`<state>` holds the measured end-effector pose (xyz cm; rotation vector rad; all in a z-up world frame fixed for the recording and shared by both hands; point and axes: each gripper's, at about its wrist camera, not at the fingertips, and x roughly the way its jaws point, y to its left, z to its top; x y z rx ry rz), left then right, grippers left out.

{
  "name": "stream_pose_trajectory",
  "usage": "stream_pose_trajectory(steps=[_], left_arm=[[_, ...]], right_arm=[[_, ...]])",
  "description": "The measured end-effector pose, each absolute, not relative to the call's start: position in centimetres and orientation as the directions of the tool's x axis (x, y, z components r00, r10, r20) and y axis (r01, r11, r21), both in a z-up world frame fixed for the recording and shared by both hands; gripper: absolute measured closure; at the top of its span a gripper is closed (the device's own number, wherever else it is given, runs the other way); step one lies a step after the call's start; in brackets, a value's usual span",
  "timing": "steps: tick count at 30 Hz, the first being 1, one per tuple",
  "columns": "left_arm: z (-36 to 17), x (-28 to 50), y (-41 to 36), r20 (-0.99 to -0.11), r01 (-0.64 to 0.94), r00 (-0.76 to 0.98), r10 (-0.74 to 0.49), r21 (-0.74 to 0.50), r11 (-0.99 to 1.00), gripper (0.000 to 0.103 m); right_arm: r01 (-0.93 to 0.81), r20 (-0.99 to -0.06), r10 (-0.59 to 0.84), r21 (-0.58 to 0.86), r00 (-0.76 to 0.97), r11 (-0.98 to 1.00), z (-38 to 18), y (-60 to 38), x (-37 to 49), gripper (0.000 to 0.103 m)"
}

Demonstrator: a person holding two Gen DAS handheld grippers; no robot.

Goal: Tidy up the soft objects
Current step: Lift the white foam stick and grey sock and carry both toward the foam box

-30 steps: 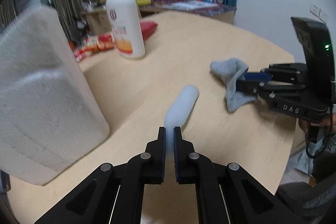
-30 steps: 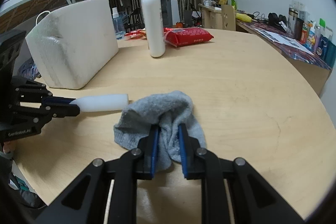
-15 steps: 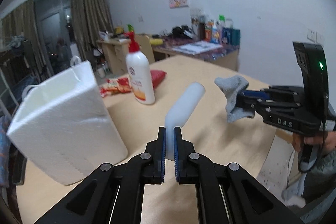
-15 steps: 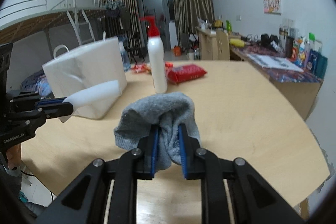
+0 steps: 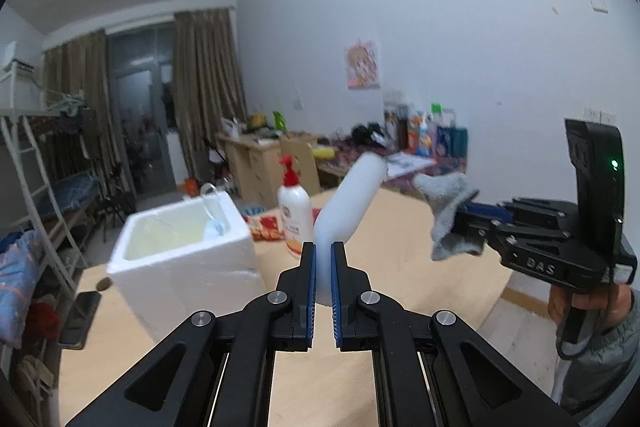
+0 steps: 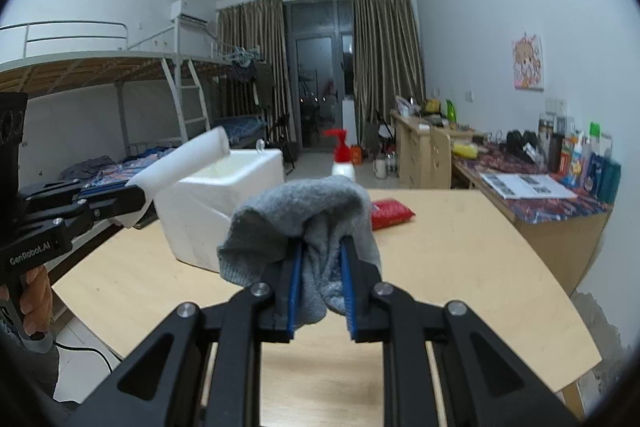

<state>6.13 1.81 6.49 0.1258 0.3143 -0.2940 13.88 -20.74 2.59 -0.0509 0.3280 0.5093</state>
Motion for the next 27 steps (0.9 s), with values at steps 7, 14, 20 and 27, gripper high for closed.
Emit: stream_pose_trajectory(steps=[7,14,20,27], left_arm=[[8.1,3.3,3.6,-0.245,0.231,0.945,-0.216,0.033,0.972,0.096],[8.4,2.0,5.4,-0.220,0.152,0.965,-0.145,0.018,0.988,0.096],[8.1,1.0,6.9,-0.208,0.084,0.975,-0.076,0.029,0.996,0.096],[7.6,0.8,9.9,-0.216,-0.007,0.976,0.006,-0.003,1.000,0.096]], right_arm=[[-0.513,-0.265,0.498,0.012,0.826,0.858,4.0,-20.3,11.9,0.081],[-0.548,-0.246,0.532,0.007,0.810,0.837,4.4,-19.0,11.9,0.081],[-0.610,-0.238,0.592,-0.002,0.770,0.792,4.8,-16.3,12.0,0.081],[-0.700,-0.248,0.675,-0.017,0.695,0.714,4.9,-12.0,13.0,0.081]])
